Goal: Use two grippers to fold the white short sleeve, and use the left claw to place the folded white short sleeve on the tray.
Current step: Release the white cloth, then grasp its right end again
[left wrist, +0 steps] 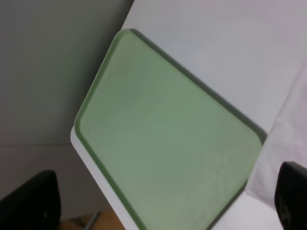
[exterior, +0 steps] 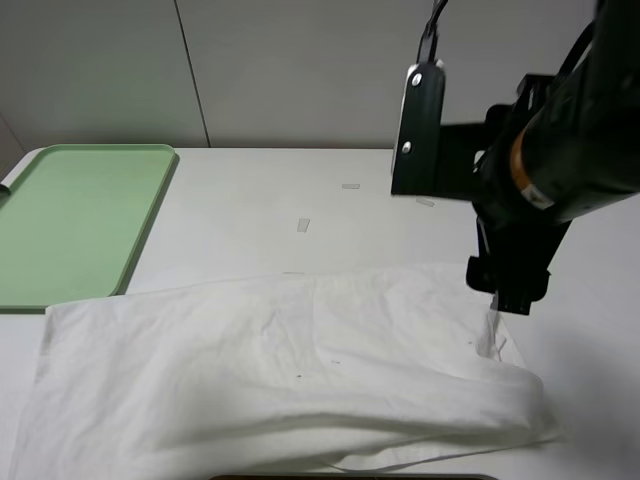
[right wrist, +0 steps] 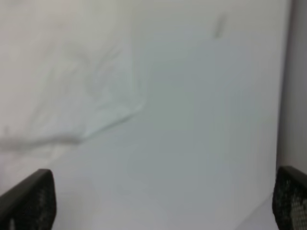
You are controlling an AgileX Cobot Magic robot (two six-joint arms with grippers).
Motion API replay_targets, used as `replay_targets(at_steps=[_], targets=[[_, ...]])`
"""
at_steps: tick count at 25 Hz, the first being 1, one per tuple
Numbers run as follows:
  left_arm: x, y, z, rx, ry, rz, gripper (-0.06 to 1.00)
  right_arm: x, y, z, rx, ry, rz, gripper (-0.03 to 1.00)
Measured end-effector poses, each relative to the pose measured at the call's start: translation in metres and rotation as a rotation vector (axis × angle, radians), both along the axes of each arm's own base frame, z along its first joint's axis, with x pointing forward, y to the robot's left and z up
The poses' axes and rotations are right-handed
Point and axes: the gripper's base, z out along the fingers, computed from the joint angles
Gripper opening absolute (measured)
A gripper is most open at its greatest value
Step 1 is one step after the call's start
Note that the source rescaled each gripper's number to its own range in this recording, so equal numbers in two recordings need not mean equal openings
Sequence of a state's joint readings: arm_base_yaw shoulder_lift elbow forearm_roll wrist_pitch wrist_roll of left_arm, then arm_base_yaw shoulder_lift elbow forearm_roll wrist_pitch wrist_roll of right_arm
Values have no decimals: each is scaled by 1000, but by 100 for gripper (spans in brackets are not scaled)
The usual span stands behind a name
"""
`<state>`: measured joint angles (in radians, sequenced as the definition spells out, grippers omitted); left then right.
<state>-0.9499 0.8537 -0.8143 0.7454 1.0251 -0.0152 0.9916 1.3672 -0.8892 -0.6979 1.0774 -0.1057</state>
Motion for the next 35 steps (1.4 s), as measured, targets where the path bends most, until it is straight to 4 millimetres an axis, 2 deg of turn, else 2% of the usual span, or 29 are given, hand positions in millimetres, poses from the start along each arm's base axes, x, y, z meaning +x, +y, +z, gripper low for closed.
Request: replay_targets(at_steps=[4, 8, 10, 15, 16, 19, 21, 22, 24, 27, 29, 34, 35], targets=[[-2, 2, 16, -61, 8, 41, 88, -7, -10, 38, 208, -102, -71, 99], [-4, 4, 36, -131, 12, 73, 88, -22, -30, 74, 435, -198, -93, 99], [-6, 3, 47, -204, 20, 75, 88, -37, -48, 97, 607, -255, -91, 99], [-12, -1, 59, -329, 34, 28, 88, -49, -62, 114, 751, -293, -87, 99], [-12, -1, 59, -329, 34, 28, 88, -56, -69, 122, 828, -307, -82, 99], [-23, 0, 71, -491, 14, -60, 88, -71, -88, 137, 978, -338, -71, 99], [-36, 7, 82, -623, -12, -125, 88, -82, -101, 144, 1062, -353, -72, 99], [-48, 18, 91, -726, -39, -173, 88, -85, -106, 146, 1083, -358, -72, 99], [-68, 36, 99, -825, -55, -228, 88, -88, -109, 148, 1104, -359, -73, 99], [-91, 59, 95, -849, -53, -307, 88, -93, -115, 150, 1136, -360, -73, 99], [-111, 78, 79, -848, -31, -354, 88, -93, -115, 150, 1140, -357, -73, 99], [-131, 103, 53, -868, -11, -365, 88, -93, -113, 151, 1163, -354, -59, 99], [-139, 112, 41, -890, 2, -374, 88, -93, -113, 151, 1165, -351, -60, 99]])
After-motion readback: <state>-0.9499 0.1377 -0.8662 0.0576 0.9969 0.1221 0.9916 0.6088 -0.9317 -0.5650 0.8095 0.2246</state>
